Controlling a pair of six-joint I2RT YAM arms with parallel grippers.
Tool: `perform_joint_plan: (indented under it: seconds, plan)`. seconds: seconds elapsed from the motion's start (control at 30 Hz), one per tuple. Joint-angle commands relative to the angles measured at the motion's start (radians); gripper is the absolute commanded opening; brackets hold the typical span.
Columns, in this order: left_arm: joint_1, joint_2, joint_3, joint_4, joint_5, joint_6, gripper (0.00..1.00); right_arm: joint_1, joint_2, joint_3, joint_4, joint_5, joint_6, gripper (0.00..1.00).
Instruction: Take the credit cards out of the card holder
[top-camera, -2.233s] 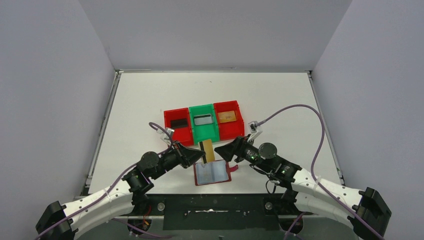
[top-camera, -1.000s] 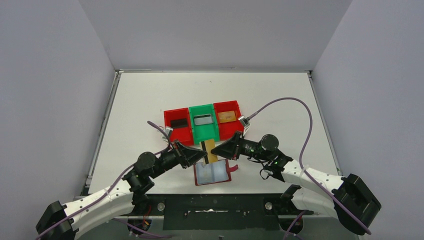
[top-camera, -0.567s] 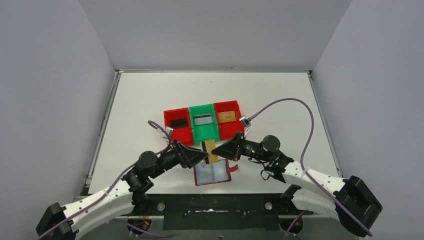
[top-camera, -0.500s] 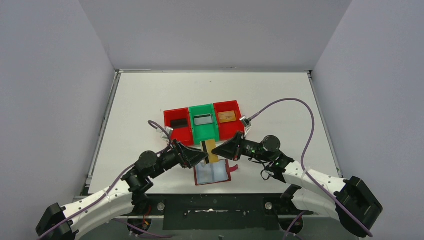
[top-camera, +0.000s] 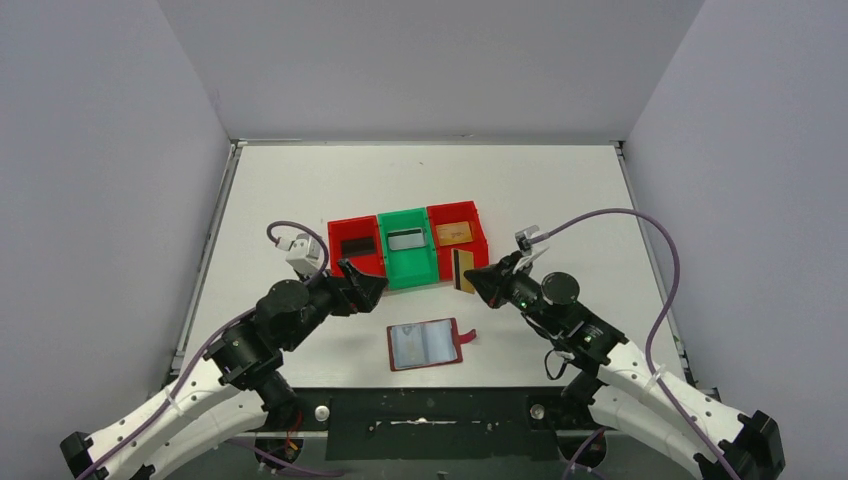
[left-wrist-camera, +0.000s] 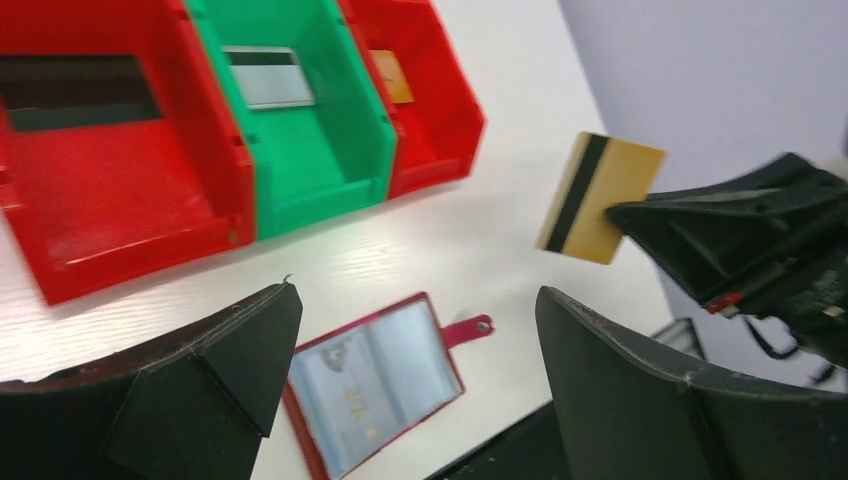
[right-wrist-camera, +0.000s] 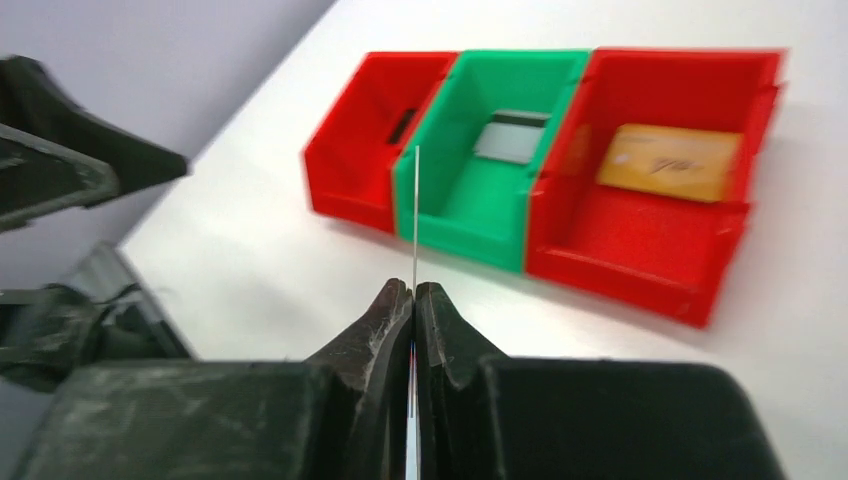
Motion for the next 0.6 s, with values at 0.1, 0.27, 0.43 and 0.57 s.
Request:
perform_joint_plan:
  seconds: [0.1, 0.27, 0.43, 0.57]
  plan:
    - [0.025, 0.106, 0.179, -0.325, -0.227, 0.092, 0.90, -0.006, 0.077, 0.171, -0.160, 0.261, -0.521, 0.00]
    - [0.173, 0.166, 0.218, -0.337, -0.091, 0.134, 0.92, -0.008, 0.231, 0.304, -0.259, 0.321, -0.787, 0.00]
    - [0.495, 0.201, 0.244, -0.328, 0.191, 0.214, 0.92, -0.021, 0.379, 0.404, -0.301, 0.260, -1.005, 0.00]
    - [0.695, 0.200, 0.261, -0.319, 0.295, 0.284, 0.92, -0.052, 0.492, 0.475, -0.341, 0.146, -1.151, 0.00]
